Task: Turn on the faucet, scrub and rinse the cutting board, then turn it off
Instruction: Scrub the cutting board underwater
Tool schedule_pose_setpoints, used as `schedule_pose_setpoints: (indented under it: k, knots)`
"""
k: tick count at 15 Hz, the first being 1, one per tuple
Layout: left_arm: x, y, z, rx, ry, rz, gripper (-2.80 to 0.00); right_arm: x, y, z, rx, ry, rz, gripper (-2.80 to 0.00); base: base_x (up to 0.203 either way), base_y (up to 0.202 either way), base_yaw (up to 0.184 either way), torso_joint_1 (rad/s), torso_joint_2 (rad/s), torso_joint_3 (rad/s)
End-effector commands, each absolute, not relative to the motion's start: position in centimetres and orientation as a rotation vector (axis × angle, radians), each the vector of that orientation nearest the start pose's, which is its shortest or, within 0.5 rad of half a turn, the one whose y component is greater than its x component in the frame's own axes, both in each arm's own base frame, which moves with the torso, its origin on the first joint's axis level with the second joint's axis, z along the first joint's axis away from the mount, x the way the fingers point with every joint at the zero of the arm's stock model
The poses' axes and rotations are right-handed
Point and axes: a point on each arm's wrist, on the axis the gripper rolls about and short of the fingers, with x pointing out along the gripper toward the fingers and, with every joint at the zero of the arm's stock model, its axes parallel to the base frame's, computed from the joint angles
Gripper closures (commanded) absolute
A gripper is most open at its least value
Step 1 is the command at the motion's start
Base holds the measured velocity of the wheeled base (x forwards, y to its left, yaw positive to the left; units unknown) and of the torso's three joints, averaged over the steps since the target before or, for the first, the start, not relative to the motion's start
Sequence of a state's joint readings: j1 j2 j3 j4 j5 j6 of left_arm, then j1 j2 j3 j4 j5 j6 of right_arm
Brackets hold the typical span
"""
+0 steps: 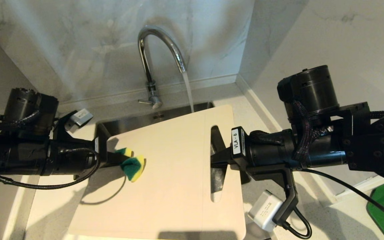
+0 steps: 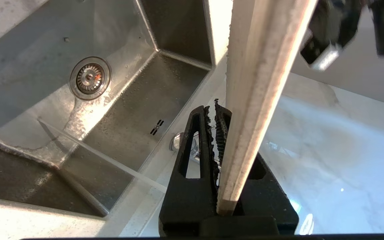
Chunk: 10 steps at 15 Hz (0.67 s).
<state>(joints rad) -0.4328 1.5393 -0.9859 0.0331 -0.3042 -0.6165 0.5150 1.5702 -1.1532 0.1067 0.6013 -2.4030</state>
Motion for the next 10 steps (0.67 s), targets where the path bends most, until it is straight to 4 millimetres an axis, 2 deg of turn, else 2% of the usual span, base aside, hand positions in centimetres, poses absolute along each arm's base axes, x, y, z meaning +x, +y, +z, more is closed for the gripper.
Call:
schedule_pose_setpoints:
  k: [1,10]
  knots:
    - [23.2,-9.7,20.4,-0.537,0.815,-0.464,0.0,23.4,14.7,25.0,-2.021,-1.036,1.11,0.0,0.0,0.0,0.0,0.0,0.0,0.0]
    - [23.5,-2.0,17.3,-0.578,0.838,-0.37,0.0,23.0,14.4,25.1,-2.014,-1.036,1.093,0.0,0.0,0.0,0.0,0.0,0.0,0.0]
